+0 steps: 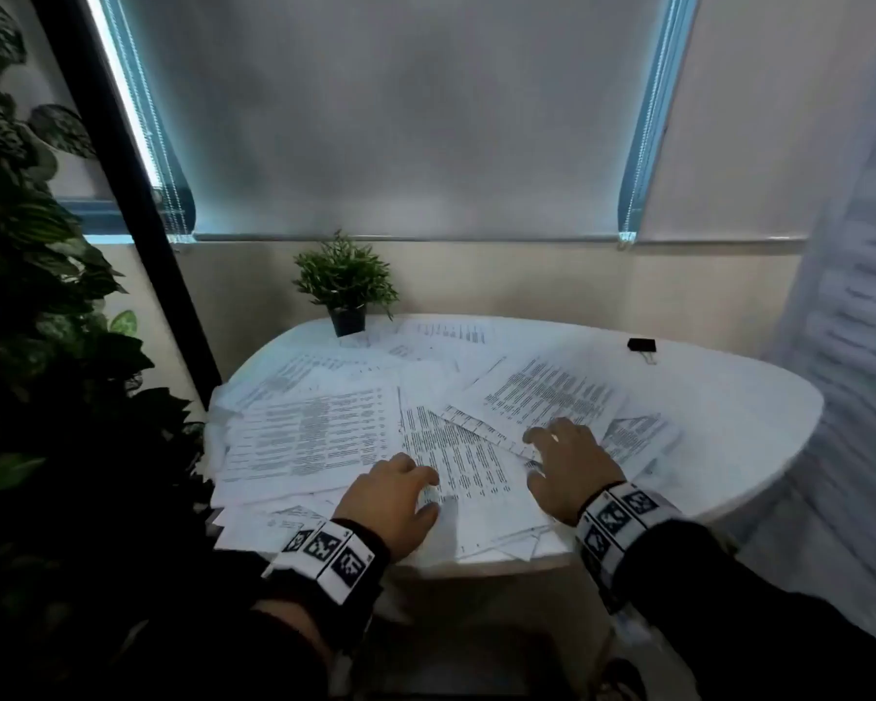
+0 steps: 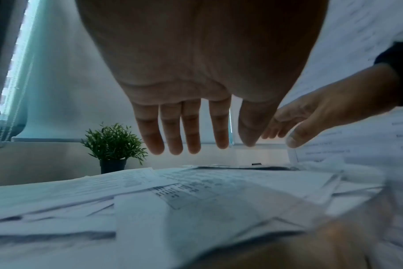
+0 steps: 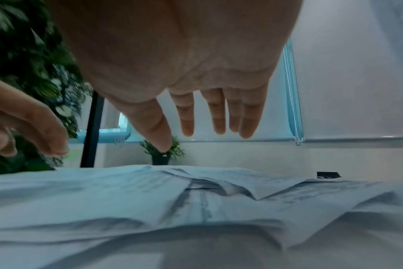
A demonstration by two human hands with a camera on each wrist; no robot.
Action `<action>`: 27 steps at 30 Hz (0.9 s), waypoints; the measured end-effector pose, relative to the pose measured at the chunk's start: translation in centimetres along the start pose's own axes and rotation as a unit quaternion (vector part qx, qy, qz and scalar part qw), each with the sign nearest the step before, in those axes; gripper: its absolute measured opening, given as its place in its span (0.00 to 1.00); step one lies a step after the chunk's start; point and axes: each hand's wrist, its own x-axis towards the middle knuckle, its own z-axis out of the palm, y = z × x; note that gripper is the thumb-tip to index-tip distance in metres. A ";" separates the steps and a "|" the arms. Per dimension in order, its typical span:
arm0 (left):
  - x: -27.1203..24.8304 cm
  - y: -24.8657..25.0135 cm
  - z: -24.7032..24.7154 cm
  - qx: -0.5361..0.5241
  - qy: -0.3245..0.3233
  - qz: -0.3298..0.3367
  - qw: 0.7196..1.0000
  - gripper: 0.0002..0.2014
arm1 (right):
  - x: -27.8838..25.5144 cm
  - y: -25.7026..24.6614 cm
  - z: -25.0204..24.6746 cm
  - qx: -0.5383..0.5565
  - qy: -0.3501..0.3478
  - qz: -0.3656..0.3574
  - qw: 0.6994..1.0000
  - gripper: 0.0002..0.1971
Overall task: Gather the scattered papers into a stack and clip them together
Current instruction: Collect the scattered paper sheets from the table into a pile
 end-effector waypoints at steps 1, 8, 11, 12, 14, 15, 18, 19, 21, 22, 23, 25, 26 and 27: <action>1.0 0.0 0.2 0.006 -0.013 -0.001 1.000 0.20 | 1.0 0.4 0.1 -0.022 -0.028 0.016 0.999 0.28; 4.3 -0.3 1.9 0.008 -0.101 0.006 0.995 0.20 | 5.0 1.9 1.0 -0.093 -0.161 0.034 0.982 0.36; 4.5 -0.4 2.0 0.019 -0.104 0.009 0.994 0.20 | 5.8 2.2 0.9 -0.091 -0.181 0.031 0.979 0.33; 4.6 -0.4 2.0 0.026 -0.106 0.013 0.994 0.20 | 6.0 2.3 0.7 -0.089 -0.186 0.034 0.978 0.33; 4.8 -0.4 1.9 0.036 -0.113 0.015 0.993 0.20 | 6.3 2.6 0.4 -0.081 -0.192 0.036 0.977 0.32; 5.0 -0.4 1.7 0.043 -0.115 0.019 0.992 0.20 | 6.4 2.8 0.3 -0.080 -0.193 0.035 0.977 0.32; 5.7 -0.4 1.3 0.066 -0.129 0.021 0.989 0.21 | 6.7 2.9 -0.1 -0.089 -0.205 0.024 0.974 0.32; 5.9 -0.2 1.1 0.076 -0.133 0.021 0.988 0.21 | 6.8 2.9 -0.2 -0.096 -0.208 0.017 0.973 0.32; 6.3 0.0 0.9 0.100 -0.141 0.027 0.985 0.23 | 7.2 2.6 -0.3 -0.116 -0.214 -0.002 0.970 0.31; 6.6 0.1 0.8 0.110 -0.144 0.029 0.983 0.23 | 7.4 2.4 -0.4 -0.128 -0.218 -0.012 0.967 0.30; 6.8 0.2 0.6 0.117 -0.145 0.032 0.982 0.24 | 7.6 2.3 -0.4 -0.139 -0.222 -0.020 0.965 0.29; 7.4 0.2 0.2 0.124 -0.145 0.039 0.981 0.23 | 8.0 2.1 -0.5 -0.152 -0.231 -0.029 0.960 0.30; 7.6 0.2 -0.1 0.128 -0.146 0.043 0.980 0.23 | 8.2 2.2 -0.5 -0.156 -0.234 -0.031 0.959 0.29; 7.7 0.1 -0.2 0.132 -0.146 0.047 0.979 0.23 | 8.5 2.2 -0.5 -0.161 -0.234 -0.033 0.958 0.28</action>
